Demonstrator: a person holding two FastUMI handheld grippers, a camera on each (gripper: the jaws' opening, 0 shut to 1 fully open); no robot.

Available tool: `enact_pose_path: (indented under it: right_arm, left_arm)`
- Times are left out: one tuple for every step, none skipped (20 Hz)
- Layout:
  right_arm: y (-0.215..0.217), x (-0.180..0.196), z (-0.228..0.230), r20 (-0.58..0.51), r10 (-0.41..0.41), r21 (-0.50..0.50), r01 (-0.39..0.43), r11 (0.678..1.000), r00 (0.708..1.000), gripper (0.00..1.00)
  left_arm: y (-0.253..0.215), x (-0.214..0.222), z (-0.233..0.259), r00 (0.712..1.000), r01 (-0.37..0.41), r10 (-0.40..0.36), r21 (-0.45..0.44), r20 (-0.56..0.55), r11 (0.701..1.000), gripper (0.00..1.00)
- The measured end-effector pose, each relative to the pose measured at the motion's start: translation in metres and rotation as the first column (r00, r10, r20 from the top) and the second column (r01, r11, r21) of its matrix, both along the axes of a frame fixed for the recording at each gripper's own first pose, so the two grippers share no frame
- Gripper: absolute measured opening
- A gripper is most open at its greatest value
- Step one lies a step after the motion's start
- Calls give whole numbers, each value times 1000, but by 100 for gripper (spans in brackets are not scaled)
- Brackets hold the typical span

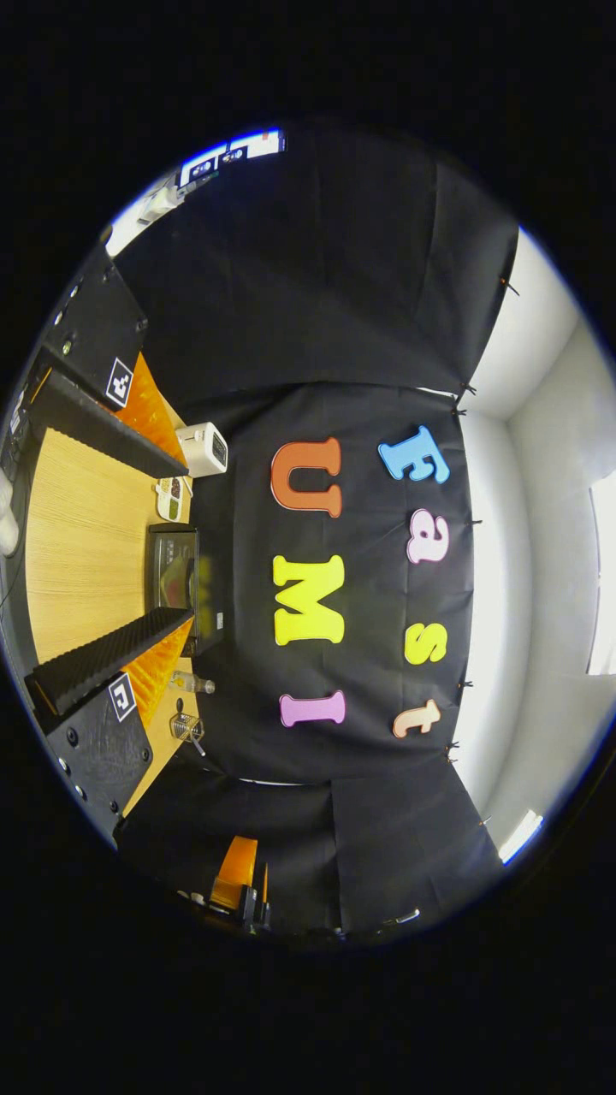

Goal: Open the electric oven with the left hand, put the food in, and close the electric oven.

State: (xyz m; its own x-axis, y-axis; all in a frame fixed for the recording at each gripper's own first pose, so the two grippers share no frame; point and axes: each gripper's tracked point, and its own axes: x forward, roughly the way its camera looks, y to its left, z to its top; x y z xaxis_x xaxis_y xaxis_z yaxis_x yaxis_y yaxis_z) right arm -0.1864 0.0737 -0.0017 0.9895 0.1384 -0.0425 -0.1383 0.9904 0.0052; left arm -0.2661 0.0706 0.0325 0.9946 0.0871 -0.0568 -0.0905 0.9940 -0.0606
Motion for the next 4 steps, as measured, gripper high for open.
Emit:
enact_pose_path:
  right_arm:
    - [1, -1, 0, -1, 0, -4, 0, 1000, 1000, 100]
    - [1, -2, 0, -1, -1, -6, 1, 1000, 1000, 96]
    - [2, -2, 1, -1, -2, -8, 2, 1000, 1000, 96]
    - [3, -3, 1, -3, -1, -10, 1, 1000, 1000, 96]
  left_arm:
    - [-1, -1, 0, 1000, 2, -2, 4, -1, 1000, 96]
    - [-2, -1, -1, 1000, 5, -5, 4, -2, 1000, 96]
    - [-1, -2, 0, 1000, 6, -6, 3, -1, 1000, 96]
    - [-1, -1, -1, 1000, 6, -6, 1, -2, 1000, 96]
